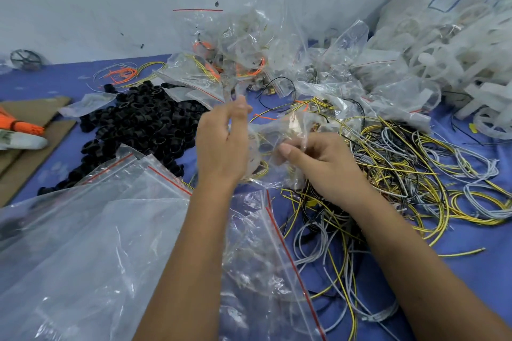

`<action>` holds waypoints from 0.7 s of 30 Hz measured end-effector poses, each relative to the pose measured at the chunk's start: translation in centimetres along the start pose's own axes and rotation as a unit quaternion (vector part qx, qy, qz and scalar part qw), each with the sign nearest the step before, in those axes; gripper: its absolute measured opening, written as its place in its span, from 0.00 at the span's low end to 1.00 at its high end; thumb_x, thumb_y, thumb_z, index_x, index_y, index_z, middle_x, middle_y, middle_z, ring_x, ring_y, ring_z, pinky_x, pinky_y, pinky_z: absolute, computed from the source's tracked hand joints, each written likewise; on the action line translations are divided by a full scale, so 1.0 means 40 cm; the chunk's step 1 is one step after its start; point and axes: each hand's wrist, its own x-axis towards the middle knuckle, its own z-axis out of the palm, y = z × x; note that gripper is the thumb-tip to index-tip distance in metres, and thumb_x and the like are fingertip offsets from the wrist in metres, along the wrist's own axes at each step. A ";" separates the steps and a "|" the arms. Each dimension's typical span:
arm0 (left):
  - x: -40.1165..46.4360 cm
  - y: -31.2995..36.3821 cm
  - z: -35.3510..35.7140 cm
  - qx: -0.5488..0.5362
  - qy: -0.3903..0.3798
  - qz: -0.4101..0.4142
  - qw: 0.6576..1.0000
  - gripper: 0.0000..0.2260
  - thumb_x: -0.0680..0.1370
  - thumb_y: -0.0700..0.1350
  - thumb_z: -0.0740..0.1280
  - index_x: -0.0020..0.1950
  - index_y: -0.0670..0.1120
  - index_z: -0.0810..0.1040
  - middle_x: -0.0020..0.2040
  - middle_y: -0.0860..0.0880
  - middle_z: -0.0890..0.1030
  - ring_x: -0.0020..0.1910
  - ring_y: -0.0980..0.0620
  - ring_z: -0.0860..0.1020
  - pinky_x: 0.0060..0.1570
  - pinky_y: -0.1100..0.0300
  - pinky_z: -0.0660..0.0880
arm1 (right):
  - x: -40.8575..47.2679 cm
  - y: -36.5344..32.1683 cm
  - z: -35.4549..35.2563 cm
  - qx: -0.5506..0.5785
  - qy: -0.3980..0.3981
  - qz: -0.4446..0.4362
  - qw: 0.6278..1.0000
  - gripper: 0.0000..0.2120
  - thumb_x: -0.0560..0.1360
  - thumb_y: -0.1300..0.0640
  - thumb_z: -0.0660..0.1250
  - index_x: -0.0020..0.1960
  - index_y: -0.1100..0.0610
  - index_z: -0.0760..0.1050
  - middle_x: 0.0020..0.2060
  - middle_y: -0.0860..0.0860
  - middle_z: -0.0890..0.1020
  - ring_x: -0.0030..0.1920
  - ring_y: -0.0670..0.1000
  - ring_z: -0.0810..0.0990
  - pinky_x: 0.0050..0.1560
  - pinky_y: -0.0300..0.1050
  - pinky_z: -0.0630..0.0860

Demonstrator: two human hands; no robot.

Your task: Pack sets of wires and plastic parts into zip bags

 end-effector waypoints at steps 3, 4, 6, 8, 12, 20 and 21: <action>0.015 -0.054 -0.015 0.087 -0.079 -0.027 0.993 0.18 0.78 0.63 0.60 0.50 0.54 0.84 0.43 0.57 0.83 0.50 0.53 0.80 0.51 0.57 0.74 | 0.010 0.012 -0.014 0.007 0.120 0.021 0.993 0.10 0.82 0.59 0.68 0.44 0.56 0.85 0.35 0.53 0.85 0.33 0.45 0.75 0.37 0.45 0.72; 0.016 -0.066 -0.016 0.131 -0.103 -0.032 0.985 0.18 0.75 0.64 0.62 0.53 0.55 0.83 0.48 0.55 0.84 0.54 0.51 0.80 0.56 0.54 0.75 | 0.013 0.015 -0.023 0.016 0.155 0.026 0.987 0.10 0.82 0.60 0.67 0.45 0.56 0.85 0.38 0.54 0.85 0.35 0.47 0.77 0.39 0.49 0.75; 0.013 -0.081 -0.012 0.150 -0.126 -0.071 0.978 0.19 0.72 0.64 0.65 0.56 0.56 0.81 0.52 0.54 0.83 0.55 0.50 0.79 0.59 0.49 0.76 | 0.019 0.025 -0.033 -0.003 0.210 0.024 0.978 0.09 0.82 0.60 0.66 0.46 0.58 0.83 0.39 0.54 0.84 0.38 0.54 0.79 0.44 0.59 0.80; 0.008 -0.089 -0.008 0.129 -0.123 -0.101 0.979 0.16 0.73 0.64 0.66 0.53 0.56 0.78 0.49 0.55 0.82 0.49 0.51 0.79 0.54 0.49 0.77 | 0.018 0.032 -0.034 -0.067 0.240 0.006 0.968 0.08 0.81 0.58 0.68 0.45 0.59 0.81 0.36 0.51 0.82 0.37 0.56 0.79 0.42 0.57 0.79; 0.014 -0.102 -0.014 0.103 -0.110 -0.118 0.982 0.14 0.75 0.59 0.73 0.45 0.51 0.74 0.42 0.53 0.80 0.41 0.50 0.79 0.42 0.52 0.75 | 0.013 0.029 -0.040 -0.066 0.277 -0.015 0.959 0.07 0.78 0.55 0.73 0.42 0.55 0.82 0.31 0.46 0.82 0.31 0.44 0.77 0.37 0.41 0.75; 0.011 -0.104 -0.014 0.075 -0.158 -0.115 0.978 0.23 0.75 0.59 0.73 0.43 0.42 0.67 0.36 0.51 0.69 0.34 0.52 0.65 0.37 0.53 0.66 | 0.027 0.021 -0.054 0.108 0.275 -0.030 0.955 0.06 0.79 0.54 0.72 0.43 0.49 0.83 0.39 0.49 0.84 0.41 0.47 0.80 0.44 0.43 0.75; 0.010 -0.103 -0.015 0.076 -0.165 -0.108 0.977 0.25 0.75 0.60 0.73 0.42 0.41 0.67 0.35 0.51 0.68 0.34 0.51 0.65 0.36 0.53 0.65 | 0.028 0.020 -0.054 0.116 0.278 -0.032 0.953 0.06 0.79 0.55 0.71 0.44 0.48 0.83 0.40 0.46 0.85 0.43 0.45 0.80 0.45 0.39 0.76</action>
